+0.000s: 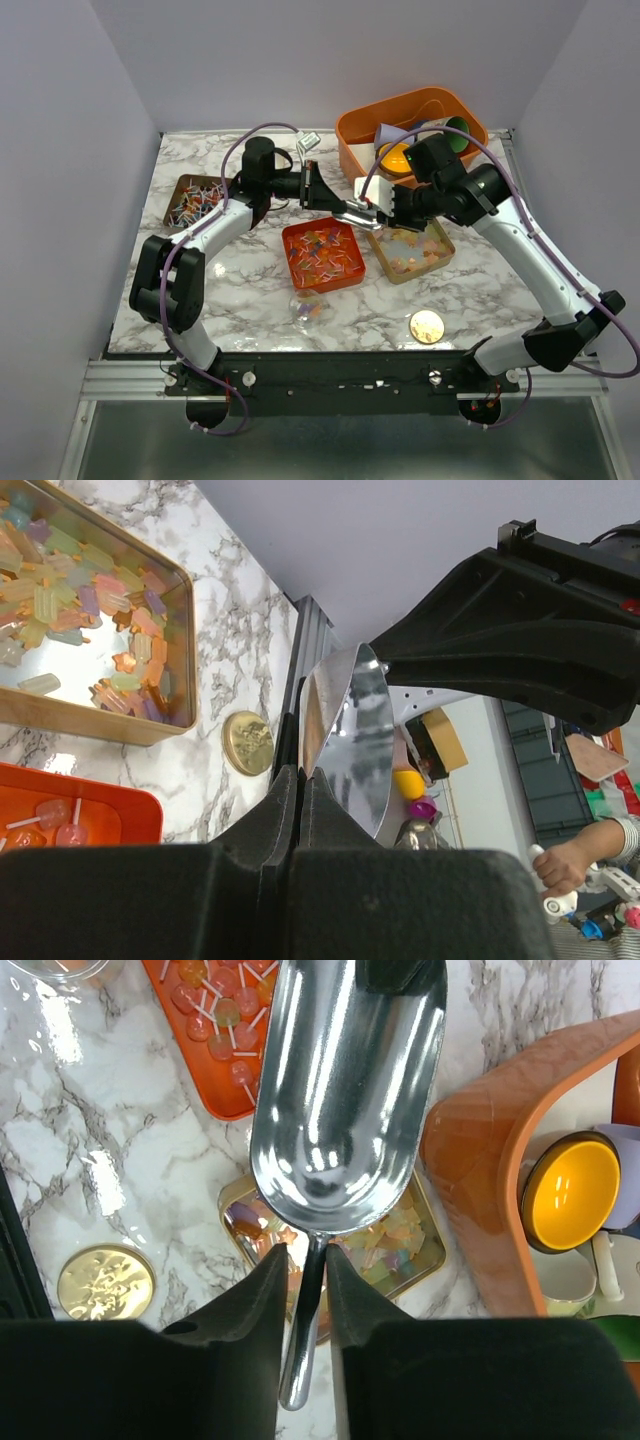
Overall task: Pack the candies
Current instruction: Adjust the spatula.
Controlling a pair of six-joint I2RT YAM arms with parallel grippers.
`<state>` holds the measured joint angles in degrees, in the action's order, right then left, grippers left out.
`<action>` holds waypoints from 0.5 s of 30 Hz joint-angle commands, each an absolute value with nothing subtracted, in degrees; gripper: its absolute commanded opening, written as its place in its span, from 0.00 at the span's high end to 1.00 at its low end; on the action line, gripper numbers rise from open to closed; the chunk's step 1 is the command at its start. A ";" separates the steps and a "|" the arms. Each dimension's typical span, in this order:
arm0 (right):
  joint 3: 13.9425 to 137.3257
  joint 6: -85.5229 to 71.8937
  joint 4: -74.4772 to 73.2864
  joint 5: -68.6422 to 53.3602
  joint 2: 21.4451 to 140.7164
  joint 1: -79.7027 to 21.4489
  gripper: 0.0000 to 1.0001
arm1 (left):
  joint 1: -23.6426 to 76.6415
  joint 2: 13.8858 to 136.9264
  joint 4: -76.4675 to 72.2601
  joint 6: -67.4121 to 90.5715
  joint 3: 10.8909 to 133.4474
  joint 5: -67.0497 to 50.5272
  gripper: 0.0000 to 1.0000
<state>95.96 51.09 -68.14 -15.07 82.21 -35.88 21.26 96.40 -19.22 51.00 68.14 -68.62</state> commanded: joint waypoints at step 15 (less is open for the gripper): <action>96.59 52.03 -68.73 -12.22 84.37 -35.86 0.68 | 20.21 97.38 -19.25 50.54 69.78 -67.41 1.00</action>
<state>97.14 51.72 -68.71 -13.96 83.59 -35.88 20.69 96.68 -18.52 50.59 68.14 -68.12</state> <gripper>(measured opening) 0.340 0.014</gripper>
